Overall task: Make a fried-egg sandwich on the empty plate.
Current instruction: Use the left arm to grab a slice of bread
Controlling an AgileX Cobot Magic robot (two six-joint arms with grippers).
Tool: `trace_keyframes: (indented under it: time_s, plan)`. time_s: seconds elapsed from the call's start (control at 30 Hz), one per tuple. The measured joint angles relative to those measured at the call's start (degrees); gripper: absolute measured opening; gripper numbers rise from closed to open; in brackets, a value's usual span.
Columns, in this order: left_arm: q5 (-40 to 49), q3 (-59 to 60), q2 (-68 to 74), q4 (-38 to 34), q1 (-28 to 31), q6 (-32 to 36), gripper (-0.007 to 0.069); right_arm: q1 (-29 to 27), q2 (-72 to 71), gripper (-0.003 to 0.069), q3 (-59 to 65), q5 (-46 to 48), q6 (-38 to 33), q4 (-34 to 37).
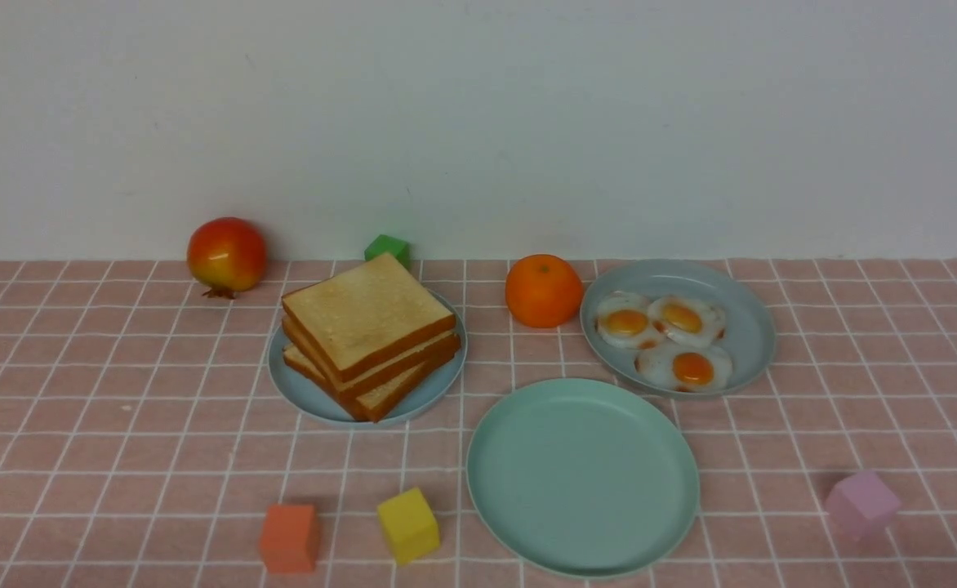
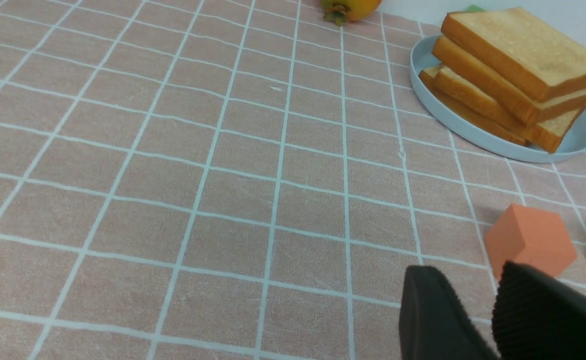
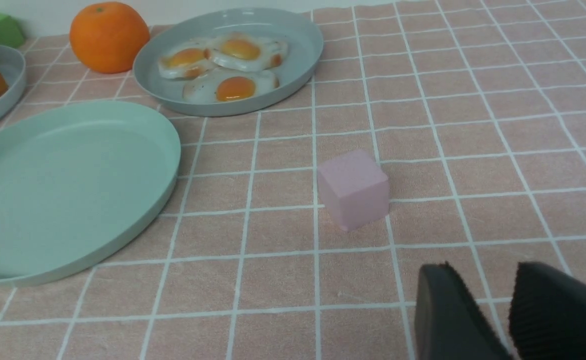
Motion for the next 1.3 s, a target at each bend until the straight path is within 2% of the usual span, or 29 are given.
trace_keyframes:
  time_s: [0.23,0.33,0.4,0.43,0.5,0.53,0.57,0.67,0.73,0.8,0.97,1.03,1.07,1.17,1.2,1.27,1.3]
  plan:
    - [-0.07,0.0,0.0,0.0,0.0,0.0,0.0239,0.0,0.0,0.0239,0.0,0.0,0.0,0.0]
    - [-1.92,0.18,0.0,-2.08,0.0,-1.13,0.0239,0.0,0.0,0.0239,0.0,0.0,0.0,0.0]
    - [-5.01,0.44,0.0,-10.61,0.0,-6.13,0.0239,0.0,0.0,0.0239,0.0,0.0,0.0,0.0]
    - [-5.61,0.44,0.0,-12.41,0.0,-6.64,0.0239,0.0,0.0,0.0239,0.0,0.0,0.0,0.0]
    - [-9.95,0.51,0.0,-24.65,0.0,-13.19,0.0239,0.0,0.0,0.0239,0.0,0.0,0.0,0.0]
    - [-10.52,0.51,0.0,-26.4,0.0,-13.56,0.0239,0.0,0.0,0.0239,0.0,0.0,0.0,0.0]
    - [-12.52,0.51,0.0,-32.47,0.0,-15.63,0.0239,0.0,0.0,0.0239,0.0,0.0,0.0,0.0]
    - [-15.66,0.51,0.0,-37.49,0.0,-16.14,0.0239,0.0,0.0,0.0239,0.0,0.0,0.0,0.0]
    - [-17.23,0.26,0.0,-40.34,0.0,-15.85,0.0213,0.0,0.0,0.0239,0.0,0.0,0.0,0.0]
    - [-13.73,-2.1,0.0,-40.1,0.0,-13.09,0.016,0.0,0.0,0.0239,0.0,0.0,0.0,0.0]
    - [0.53,-14.7,4.42,-33.27,0.0,3.5,0.0012,0.0,0.0,0.0239,0.0,0.0,0.0,0.0]
    - [5.36,-19.52,8.91,-31.24,-0.38,8.52,0.0013,0.0,0.0,0.0239,0.0,0.0,0.0,0.0]
    - [11.61,-25.52,16.58,-29.16,-1.18,13.22,0.0013,0.0,0.0,0.0239,0.0,0.0,0.0,0.0]
    - [18.22,-31.52,24.58,-26.59,-2.75,15.46,0.0013,0.0,0.0,0.0239,0.0,0.0,0.0,0.0]
    - [22.04,-35.98,30.55,-24.1,-5.29,16.19,0.0013,0.0,0.0,0.0239,0.0,0.0,0.0,0.0]
    - [22.97,-38.43,34.49,-22.83,-7.0,16.56,0.0013,0.0,0.0,0.0239,0.0,0.0,0.0,0.0]
    - [22.95,-40.87,38.52,-21.19,-9.77,16.72,0.0013,0.0,0.0,0.0239,0.0,0.0,0.0,0.0]
